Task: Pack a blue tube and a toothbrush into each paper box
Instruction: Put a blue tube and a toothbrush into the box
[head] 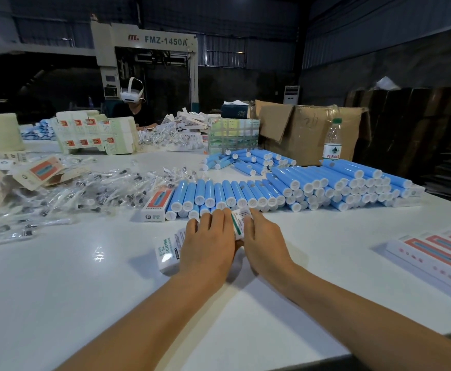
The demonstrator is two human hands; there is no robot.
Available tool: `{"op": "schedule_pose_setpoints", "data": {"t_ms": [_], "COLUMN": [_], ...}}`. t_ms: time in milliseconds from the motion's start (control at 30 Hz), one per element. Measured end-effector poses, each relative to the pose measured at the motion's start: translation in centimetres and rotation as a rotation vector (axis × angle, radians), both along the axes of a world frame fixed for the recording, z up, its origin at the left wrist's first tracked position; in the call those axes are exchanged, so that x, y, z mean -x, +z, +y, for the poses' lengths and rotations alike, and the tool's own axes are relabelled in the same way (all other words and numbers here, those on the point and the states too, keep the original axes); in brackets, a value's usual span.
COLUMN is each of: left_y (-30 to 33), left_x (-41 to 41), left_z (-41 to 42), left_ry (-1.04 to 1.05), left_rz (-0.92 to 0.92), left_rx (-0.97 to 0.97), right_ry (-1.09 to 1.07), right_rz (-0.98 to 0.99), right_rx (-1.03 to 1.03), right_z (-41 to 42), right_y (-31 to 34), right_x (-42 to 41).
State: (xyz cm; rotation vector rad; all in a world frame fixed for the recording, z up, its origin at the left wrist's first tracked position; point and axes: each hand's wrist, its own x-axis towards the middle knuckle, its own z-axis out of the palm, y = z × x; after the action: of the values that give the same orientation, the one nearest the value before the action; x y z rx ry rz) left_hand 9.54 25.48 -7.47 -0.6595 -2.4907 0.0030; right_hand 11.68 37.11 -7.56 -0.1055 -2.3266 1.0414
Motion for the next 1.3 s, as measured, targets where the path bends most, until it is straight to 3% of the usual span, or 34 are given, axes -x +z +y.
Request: {"op": "schedule_pose_setpoints", "data": {"t_ms": [100, 233, 267, 467, 700, 1133, 1300], "left_y": [0.1, 0.0, 0.1, 0.1, 0.0, -0.2, 0.1], "left_x": [-0.2, 0.1, 0.2, 0.3, 0.4, 0.5, 0.6], "left_z": [-0.2, -1.0, -1.2, -1.7, -1.7, -1.6, -1.7], "left_ry": [-0.017, -0.028, -0.022, -0.038, -0.056, -0.065, 0.006], "left_rz": [-0.004, 0.021, 0.018, 0.027, 0.055, 0.058, 0.068], "left_rx": [0.006, -0.037, -0.047, -0.056, -0.024, 0.003, -0.003], "right_ry": [0.047, 0.236, 0.266, 0.333, 0.317, 0.274, 0.072], "right_rz": [-0.026, -0.090, -0.109, -0.109, -0.109, -0.120, -0.059], "right_rx": [0.043, 0.669, 0.737, 0.826, 0.814, 0.529, 0.348], "right_z": [0.0, 0.4, 0.6, 1.2, 1.4, 1.1, 1.5], "right_y": [0.0, 1.2, 1.4, 1.4, 1.5, 1.2, 1.2], "right_x": [-0.3, -0.5, -0.5, -0.4, -0.3, -0.5, -0.5]}}
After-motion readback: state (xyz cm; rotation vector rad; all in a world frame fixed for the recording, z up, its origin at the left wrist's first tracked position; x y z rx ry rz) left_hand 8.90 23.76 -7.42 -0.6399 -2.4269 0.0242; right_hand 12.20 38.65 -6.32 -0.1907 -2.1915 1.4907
